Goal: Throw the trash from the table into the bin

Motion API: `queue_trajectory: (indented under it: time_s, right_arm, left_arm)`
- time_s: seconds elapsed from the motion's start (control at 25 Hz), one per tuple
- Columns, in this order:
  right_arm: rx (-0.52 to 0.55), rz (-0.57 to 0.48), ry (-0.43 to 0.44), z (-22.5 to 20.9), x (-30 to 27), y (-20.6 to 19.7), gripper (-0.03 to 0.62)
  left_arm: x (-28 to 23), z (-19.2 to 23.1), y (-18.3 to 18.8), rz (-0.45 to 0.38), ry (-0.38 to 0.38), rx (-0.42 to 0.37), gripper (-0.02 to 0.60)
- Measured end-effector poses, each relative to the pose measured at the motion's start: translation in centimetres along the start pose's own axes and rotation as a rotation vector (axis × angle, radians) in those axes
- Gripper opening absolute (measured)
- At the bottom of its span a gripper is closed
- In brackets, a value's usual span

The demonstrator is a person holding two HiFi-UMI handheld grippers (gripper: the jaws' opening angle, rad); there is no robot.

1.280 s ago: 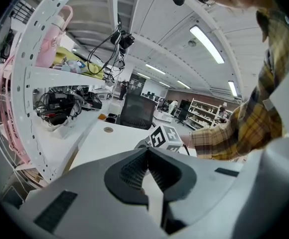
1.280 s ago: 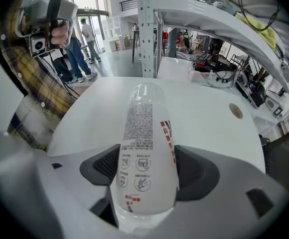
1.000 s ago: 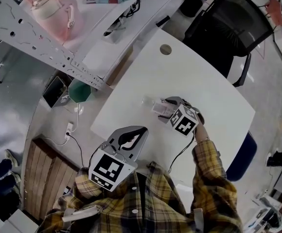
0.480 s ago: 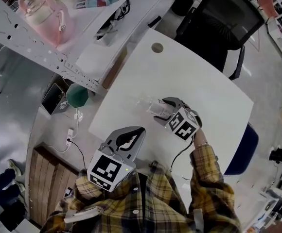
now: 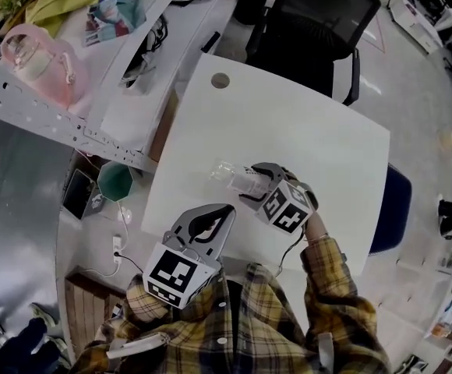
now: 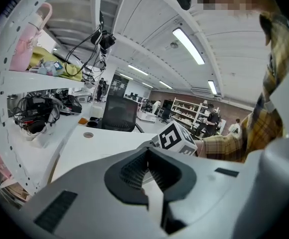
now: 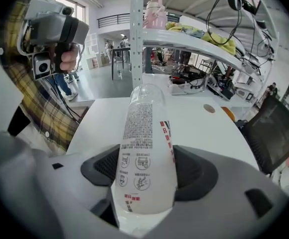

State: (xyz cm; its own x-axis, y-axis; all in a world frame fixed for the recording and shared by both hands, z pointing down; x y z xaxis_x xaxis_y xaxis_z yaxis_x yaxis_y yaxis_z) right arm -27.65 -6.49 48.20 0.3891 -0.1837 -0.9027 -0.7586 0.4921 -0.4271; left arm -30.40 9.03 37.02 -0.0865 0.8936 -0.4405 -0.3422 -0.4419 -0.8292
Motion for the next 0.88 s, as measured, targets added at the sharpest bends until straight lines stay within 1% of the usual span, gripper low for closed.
queue_trajectory:
  time_s: [0.12,0.24,0.4,0.48,0.56,0.72,0.8,0.88]
  right_arm:
    - [-0.065,0.004,-0.046,0.7,0.7,-0.2,0.313]
    - [-0.149,0.006,-0.097,1.9,1.7,-0.6,0.313]
    - [-0.274,0.023,-0.194,4.0,3.1,-1.7,0.313]
    - [-0.335,0.03,-0.241,5.0,3.8,-2.3,0.313]
    - [-0.394,0.031,-0.284,5.9,4.5,-3.1,0.313]
    - [-0.493,0.053,-0.334,8.2,6.0,-5.0,0.313]
    - [-0.535,0.067,-0.362,9.1,6.8,-6.0,0.313]
    - [-0.565,0.07,-0.385,9.7,7.7,-6.7,0.313]
  left_arm:
    - [0.2,0.2,0.1,0.021,-0.064,-0.032,0.009]
    - [0.5,0.0,0.1,0.052,-0.146,-0.069,0.009]
    - [0.7,-0.3,-0.4,0.092,-0.261,-0.163,0.008]
    - [0.6,-0.5,-0.7,0.11,-0.312,-0.194,0.008]
    - [0.2,-0.7,-0.9,0.122,-0.351,-0.213,0.008]
    - [-0.3,-2.3,-1.0,0.142,-0.435,-0.226,0.008]
    - [-0.7,-3.1,-0.7,0.145,-0.479,-0.248,0.008]
    - [-1.0,-4.0,-0.3,0.139,-0.504,-0.264,0.008]
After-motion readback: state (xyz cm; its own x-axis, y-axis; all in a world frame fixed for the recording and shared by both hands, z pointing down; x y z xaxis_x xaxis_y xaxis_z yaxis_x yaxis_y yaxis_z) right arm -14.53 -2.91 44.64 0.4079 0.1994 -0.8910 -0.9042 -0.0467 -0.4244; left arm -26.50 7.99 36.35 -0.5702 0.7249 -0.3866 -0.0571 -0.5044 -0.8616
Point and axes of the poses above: the fingertips, and each gripper's own axes: x backward along the fingers, z to its left, y out of its top, the point moved 8 cm from there along x, backward along the fingers, and after that the axes turned 6 degrees about z, right-handed, at the moved point
